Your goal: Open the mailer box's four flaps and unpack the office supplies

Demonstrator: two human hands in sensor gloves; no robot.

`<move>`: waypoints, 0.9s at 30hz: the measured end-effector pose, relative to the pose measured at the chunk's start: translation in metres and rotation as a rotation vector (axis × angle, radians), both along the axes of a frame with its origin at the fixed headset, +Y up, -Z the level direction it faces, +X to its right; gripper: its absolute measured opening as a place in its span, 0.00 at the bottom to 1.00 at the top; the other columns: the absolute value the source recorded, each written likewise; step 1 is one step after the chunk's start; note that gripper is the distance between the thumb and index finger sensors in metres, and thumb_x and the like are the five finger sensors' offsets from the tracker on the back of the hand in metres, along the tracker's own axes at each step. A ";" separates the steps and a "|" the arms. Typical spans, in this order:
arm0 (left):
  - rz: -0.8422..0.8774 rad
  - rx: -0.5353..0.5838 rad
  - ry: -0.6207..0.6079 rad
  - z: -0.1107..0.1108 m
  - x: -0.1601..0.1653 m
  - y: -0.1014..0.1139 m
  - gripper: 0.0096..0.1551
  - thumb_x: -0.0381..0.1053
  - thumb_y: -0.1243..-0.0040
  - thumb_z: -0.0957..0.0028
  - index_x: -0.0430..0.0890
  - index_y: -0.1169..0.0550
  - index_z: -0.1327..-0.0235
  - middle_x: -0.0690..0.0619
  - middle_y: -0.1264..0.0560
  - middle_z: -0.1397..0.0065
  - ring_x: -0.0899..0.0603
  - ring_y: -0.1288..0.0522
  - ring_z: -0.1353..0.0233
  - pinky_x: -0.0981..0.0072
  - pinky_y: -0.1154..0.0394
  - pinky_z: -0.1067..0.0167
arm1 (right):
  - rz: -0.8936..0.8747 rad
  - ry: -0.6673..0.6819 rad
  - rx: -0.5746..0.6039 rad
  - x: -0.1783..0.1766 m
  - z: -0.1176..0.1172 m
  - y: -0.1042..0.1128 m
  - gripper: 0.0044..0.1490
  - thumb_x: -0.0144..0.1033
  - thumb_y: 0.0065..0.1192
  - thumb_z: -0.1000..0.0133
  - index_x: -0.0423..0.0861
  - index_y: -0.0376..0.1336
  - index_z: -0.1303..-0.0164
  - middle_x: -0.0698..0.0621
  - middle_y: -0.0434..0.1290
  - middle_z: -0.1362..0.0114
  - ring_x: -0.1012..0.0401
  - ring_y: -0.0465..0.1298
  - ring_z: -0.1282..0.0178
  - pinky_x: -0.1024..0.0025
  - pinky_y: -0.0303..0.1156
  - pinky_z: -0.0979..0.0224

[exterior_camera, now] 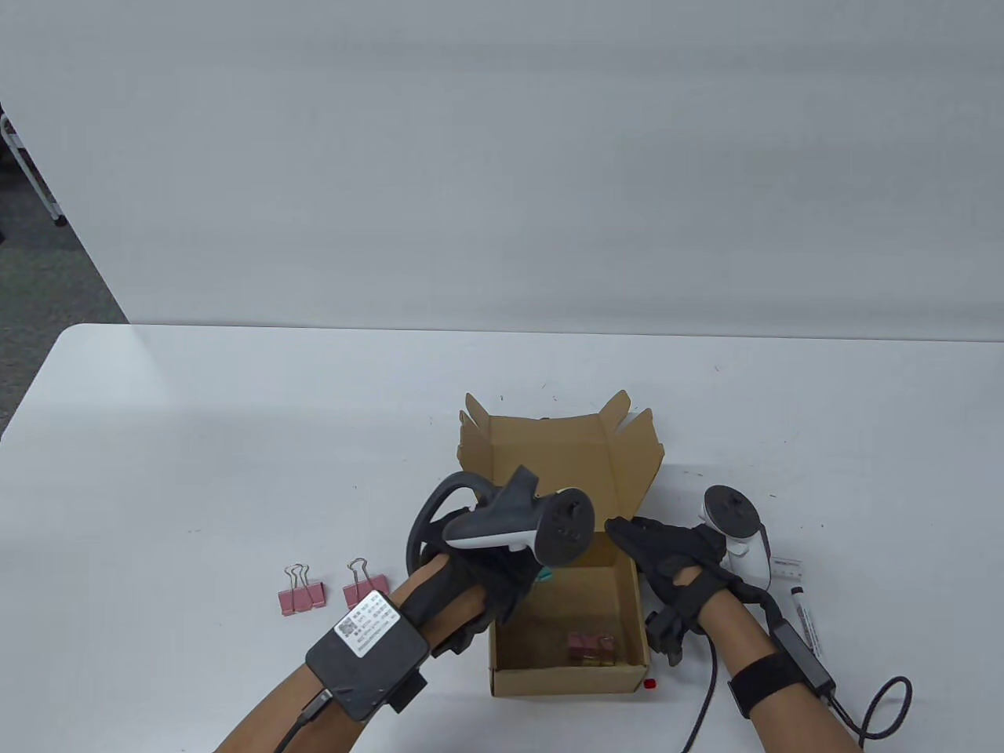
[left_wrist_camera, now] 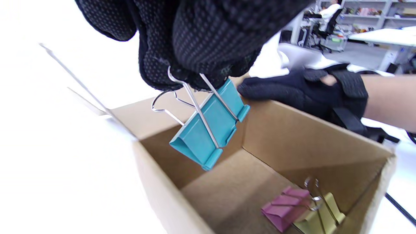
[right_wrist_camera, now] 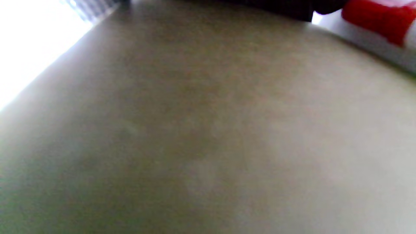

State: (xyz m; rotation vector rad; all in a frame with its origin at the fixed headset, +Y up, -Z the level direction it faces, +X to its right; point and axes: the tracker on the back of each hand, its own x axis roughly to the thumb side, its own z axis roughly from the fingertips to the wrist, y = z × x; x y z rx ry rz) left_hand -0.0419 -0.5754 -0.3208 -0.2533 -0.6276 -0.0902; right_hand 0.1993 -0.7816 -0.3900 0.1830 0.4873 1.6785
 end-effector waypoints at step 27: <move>-0.253 -0.167 0.054 -0.051 -0.058 -0.132 0.29 0.33 0.29 0.48 0.53 0.22 0.33 0.48 0.19 0.33 0.39 0.18 0.35 0.34 0.35 0.27 | -0.015 -0.004 -0.001 0.001 0.001 -0.001 0.40 0.55 0.60 0.45 0.34 0.67 0.38 0.34 0.69 0.31 0.33 0.64 0.33 0.35 0.55 0.36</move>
